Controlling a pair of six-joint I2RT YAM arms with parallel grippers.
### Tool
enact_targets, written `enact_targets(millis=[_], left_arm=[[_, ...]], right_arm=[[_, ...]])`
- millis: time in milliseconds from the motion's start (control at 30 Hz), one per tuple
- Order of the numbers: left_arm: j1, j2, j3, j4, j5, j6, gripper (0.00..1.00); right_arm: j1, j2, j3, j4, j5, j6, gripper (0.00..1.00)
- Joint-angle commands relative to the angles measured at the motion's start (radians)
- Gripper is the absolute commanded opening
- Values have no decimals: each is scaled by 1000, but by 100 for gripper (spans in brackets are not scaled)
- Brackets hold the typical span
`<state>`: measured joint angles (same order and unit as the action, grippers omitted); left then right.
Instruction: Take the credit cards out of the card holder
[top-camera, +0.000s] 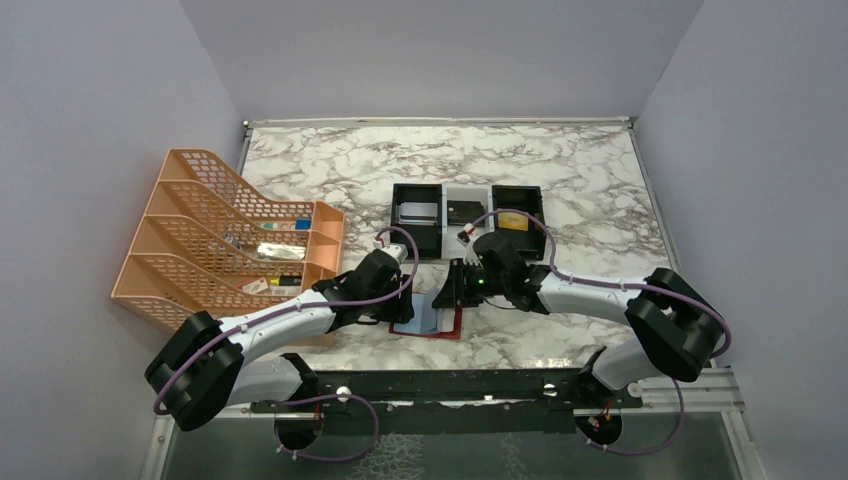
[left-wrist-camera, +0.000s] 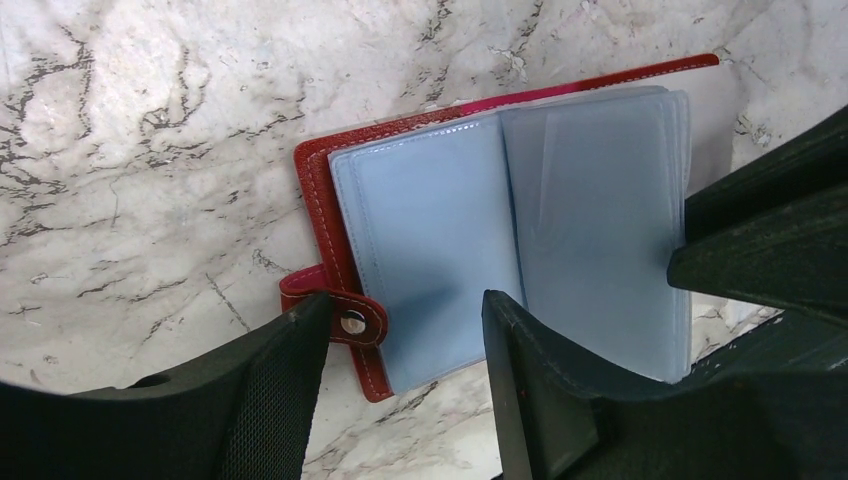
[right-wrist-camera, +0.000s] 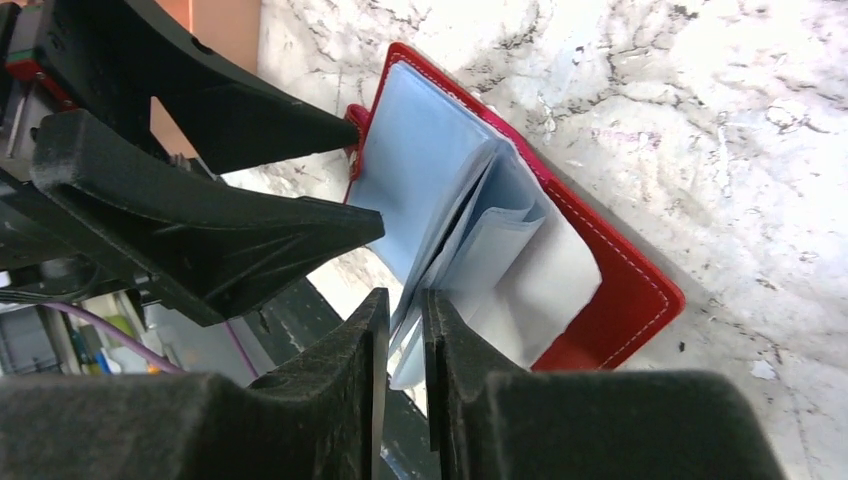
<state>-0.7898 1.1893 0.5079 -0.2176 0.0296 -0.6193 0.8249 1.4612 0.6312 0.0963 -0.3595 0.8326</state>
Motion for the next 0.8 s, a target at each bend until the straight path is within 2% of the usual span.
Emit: enact_targets(millis=[0, 300, 400, 567, 767], left_arm=[[-11, -23, -15, 15, 33, -16, 58], [-11, -19, -14, 24, 39, -17, 58], [-11, -19, -16, 24, 41, -17, 58], [-12, -23, -13, 26, 40, -22, 57], [-12, -24, -6, 28, 43, -25, 57]], right_arm=[[5, 1, 44, -95, 57, -64, 22], [5, 1, 92, -182, 96, -147, 39], [5, 2, 115, -232, 123, -168, 51], [8, -6, 147, -295, 164, -199, 55], [13, -20, 163, -332, 202, -209, 54]])
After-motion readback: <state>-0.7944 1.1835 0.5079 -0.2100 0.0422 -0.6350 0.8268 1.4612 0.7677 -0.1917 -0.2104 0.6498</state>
